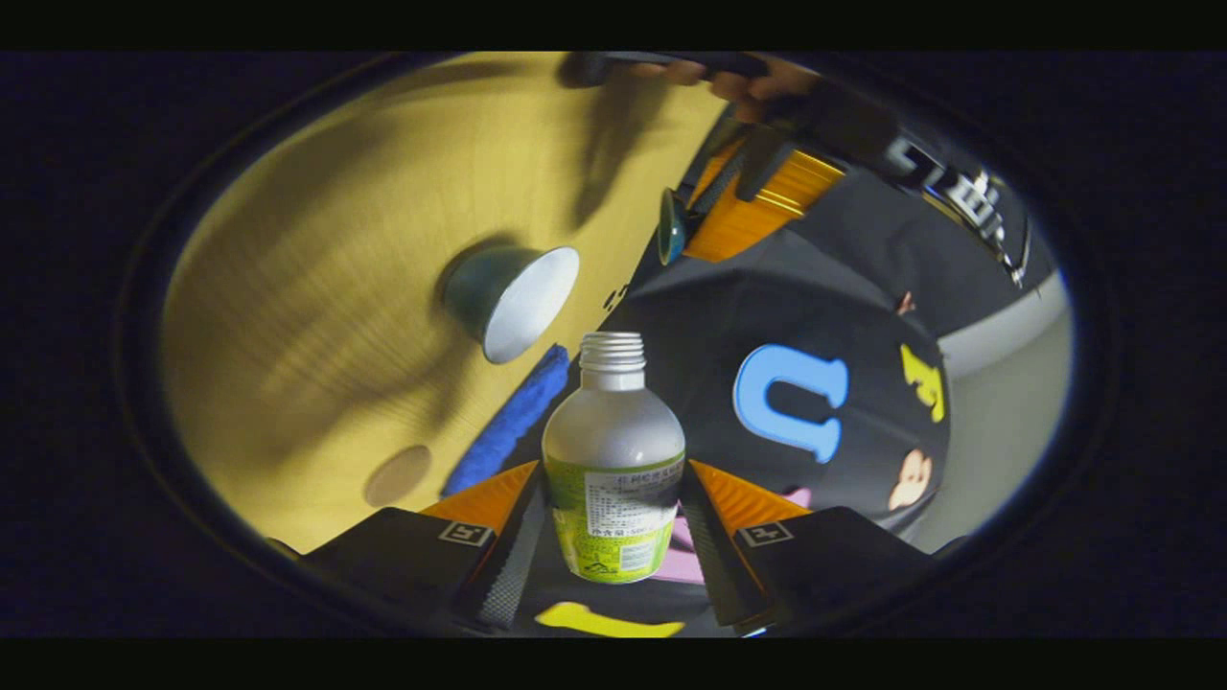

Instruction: Open the teacup lid with one hand, grasp the water bottle and pour water into the teacup with the other hand; after pouring, place the water bottle on the coaster and then close the teacup lid.

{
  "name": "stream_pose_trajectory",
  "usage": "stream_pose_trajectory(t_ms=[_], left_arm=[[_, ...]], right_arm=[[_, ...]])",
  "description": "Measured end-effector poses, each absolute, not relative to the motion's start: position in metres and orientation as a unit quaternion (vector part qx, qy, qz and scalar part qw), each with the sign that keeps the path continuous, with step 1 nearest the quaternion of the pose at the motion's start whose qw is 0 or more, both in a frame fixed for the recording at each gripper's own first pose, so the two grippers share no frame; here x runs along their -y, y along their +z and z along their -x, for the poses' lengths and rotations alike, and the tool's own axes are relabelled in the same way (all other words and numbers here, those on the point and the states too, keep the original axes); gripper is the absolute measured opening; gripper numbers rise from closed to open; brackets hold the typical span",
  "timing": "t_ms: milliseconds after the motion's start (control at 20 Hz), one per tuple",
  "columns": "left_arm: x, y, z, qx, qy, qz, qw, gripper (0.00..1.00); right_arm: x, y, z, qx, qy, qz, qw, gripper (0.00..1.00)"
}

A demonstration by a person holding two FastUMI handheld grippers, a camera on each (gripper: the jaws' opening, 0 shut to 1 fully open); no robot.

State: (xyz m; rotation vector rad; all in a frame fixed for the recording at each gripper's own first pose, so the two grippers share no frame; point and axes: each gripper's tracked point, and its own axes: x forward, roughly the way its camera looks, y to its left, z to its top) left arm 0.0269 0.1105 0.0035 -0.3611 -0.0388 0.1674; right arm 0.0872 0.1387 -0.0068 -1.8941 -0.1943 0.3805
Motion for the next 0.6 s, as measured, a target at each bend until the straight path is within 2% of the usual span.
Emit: stream_pose_trajectory(t_ms=[200, 250, 400, 450, 600], left_arm=[[-0.110, 0.004, -0.027, 0.019, 0.084, 0.175, 0.981, 0.32], [-0.109, 0.004, -0.027, 0.018, 0.084, 0.173, 0.981, 0.32], [-0.108, 0.004, -0.028, 0.018, 0.083, 0.171, 0.982, 0.31], [-0.107, 0.004, -0.027, 0.018, 0.085, 0.167, 0.982, 0.31], [-0.105, 0.004, -0.028, 0.016, 0.087, 0.157, 0.984, 0.31]], right_arm=[[-0.136, -0.025, -0.076, 0.020, 0.186, 0.678, 0.711, 0.77], [-0.140, -0.028, -0.071, -0.004, 0.201, 0.610, 0.766, 0.78], [-0.154, -0.011, -0.067, -0.031, 0.220, 0.448, 0.866, 0.78], [-0.154, 0.002, -0.064, -0.035, 0.225, 0.358, 0.905, 0.78], [-0.142, 0.029, -0.075, -0.060, 0.240, 0.155, 0.956, 0.78]])
